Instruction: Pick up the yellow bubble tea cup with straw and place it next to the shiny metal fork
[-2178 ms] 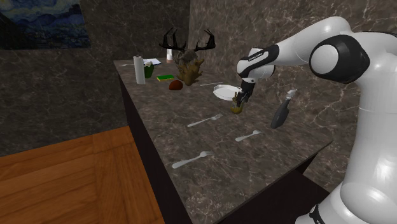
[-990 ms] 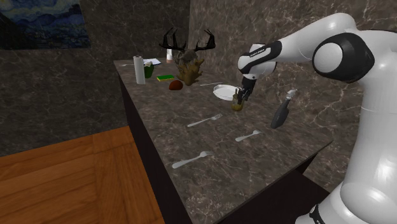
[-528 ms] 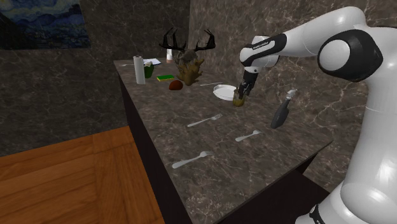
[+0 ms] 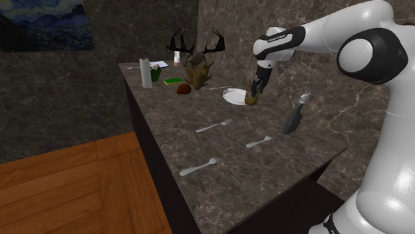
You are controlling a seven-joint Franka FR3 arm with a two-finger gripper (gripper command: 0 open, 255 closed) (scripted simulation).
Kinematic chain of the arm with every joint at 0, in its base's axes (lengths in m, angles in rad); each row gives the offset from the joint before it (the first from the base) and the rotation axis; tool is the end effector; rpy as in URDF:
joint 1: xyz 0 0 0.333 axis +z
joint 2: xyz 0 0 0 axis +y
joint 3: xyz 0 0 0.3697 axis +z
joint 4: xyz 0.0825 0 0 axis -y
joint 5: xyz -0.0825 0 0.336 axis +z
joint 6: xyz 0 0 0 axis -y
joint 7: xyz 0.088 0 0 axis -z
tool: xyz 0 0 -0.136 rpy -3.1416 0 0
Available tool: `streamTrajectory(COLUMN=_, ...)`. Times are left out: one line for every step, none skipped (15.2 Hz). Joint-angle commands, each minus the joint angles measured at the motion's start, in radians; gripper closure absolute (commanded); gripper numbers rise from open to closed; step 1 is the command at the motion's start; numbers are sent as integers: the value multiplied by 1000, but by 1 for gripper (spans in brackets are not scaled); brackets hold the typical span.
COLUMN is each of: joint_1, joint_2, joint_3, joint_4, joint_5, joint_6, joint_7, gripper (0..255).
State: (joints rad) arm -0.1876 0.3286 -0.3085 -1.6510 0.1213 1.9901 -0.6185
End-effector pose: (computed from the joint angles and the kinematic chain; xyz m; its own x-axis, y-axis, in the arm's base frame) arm 0.5666 -0.2679 0.4713 0.9954 0.0912 0.0300 0.0911 -0.9958 0.0043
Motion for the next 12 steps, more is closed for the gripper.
streamTrajectory(joint_1=0, joint_2=-7, joint_3=-1, joint_4=20, joint_5=-3, joint_6=-26, joint_7=2, gripper=255)
streamTrajectory(joint_1=0, joint_2=-10, joint_3=-2, joint_4=29, joint_5=-4, joint_6=-38, joint_7=3, gripper=255)
streamTrajectory(joint_1=0, joint_2=-12, joint_3=-2, joint_4=39, joint_5=-5, joint_6=-51, joint_7=4, gripper=255)
streamTrajectory(joint_1=-1, joint_2=-15, joint_3=-3, joint_4=50, joint_5=-7, joint_6=-63, joint_7=4, gripper=255)
streamTrajectory(joint_1=-1, joint_2=-17, joint_3=-3, joint_4=60, joint_5=-8, joint_6=-76, joint_7=5, gripper=255)
streamTrajectory(joint_1=-1, joint_2=-19, joint_3=-4, joint_4=71, joint_5=-8, joint_6=-88, joint_7=6, gripper=255)
streamTrajectory(joint_1=-1, joint_2=-21, joint_3=-4, joint_4=82, joint_5=-9, joint_6=-101, joint_7=7, gripper=255)
streamTrajectory(joint_1=-2, joint_2=-22, joint_3=-5, joint_4=94, joint_5=-10, joint_6=-114, joint_7=8, gripper=255)
streamTrajectory(joint_1=-2, joint_2=-23, joint_3=-5, joint_4=105, joint_5=-11, joint_6=-127, joint_7=8, gripper=255)
streamTrajectory(joint_1=-3, joint_2=-24, joint_3=-5, joint_4=118, joint_5=-11, joint_6=-140, joint_7=9, gripper=255)
streamTrajectory(joint_1=-3, joint_2=-25, joint_3=-6, joint_4=130, joint_5=-12, joint_6=-153, joint_7=10, gripper=255)
streamTrajectory(joint_1=-4, joint_2=-25, joint_3=-6, joint_4=143, joint_5=-12, joint_6=-166, joint_7=10, gripper=255)
